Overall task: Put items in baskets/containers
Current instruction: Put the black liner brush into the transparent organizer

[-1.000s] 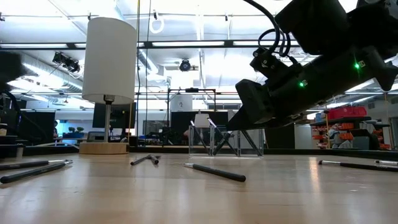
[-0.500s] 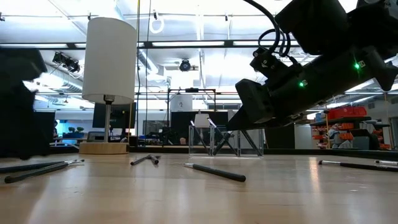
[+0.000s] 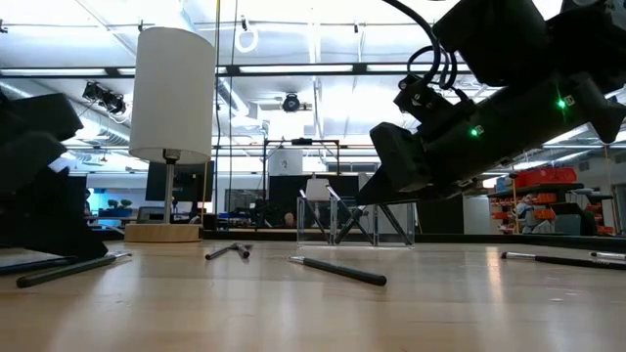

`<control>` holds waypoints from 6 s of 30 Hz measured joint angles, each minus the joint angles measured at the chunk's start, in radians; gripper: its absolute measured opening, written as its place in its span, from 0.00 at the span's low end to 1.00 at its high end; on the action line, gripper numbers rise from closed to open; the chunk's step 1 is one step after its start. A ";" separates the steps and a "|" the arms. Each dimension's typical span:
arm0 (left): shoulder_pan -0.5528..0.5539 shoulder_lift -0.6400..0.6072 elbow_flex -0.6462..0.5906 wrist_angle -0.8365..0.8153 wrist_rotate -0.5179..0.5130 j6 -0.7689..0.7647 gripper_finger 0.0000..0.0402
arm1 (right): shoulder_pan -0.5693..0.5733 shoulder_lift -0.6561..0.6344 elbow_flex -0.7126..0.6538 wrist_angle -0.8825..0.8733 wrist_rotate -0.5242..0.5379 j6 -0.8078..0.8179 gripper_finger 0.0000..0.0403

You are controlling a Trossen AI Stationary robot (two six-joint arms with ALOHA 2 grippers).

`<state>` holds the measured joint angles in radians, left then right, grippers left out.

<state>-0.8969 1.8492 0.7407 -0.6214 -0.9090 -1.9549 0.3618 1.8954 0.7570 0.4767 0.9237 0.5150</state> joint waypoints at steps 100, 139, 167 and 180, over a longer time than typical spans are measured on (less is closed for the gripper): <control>-0.150 -0.091 -0.228 0.193 -0.407 0.129 0.03 | 0.000 0.000 -0.001 0.127 -0.236 0.042 0.46; -0.098 -0.338 -0.225 0.254 -0.611 0.407 0.03 | -0.237 0.418 0.615 0.491 -0.851 -0.101 0.45; -0.081 -0.338 -0.224 0.263 -0.567 0.481 0.30 | -0.232 0.363 0.633 0.247 -0.811 -0.206 0.02; -0.058 -0.338 -0.224 0.272 -0.527 0.508 0.55 | -0.221 -0.085 0.635 -0.565 -0.374 -0.333 0.01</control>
<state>-0.9553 1.5116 0.5167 -0.3489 -1.4364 -1.4471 0.1408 1.8101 1.3918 -0.0885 0.5494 0.1825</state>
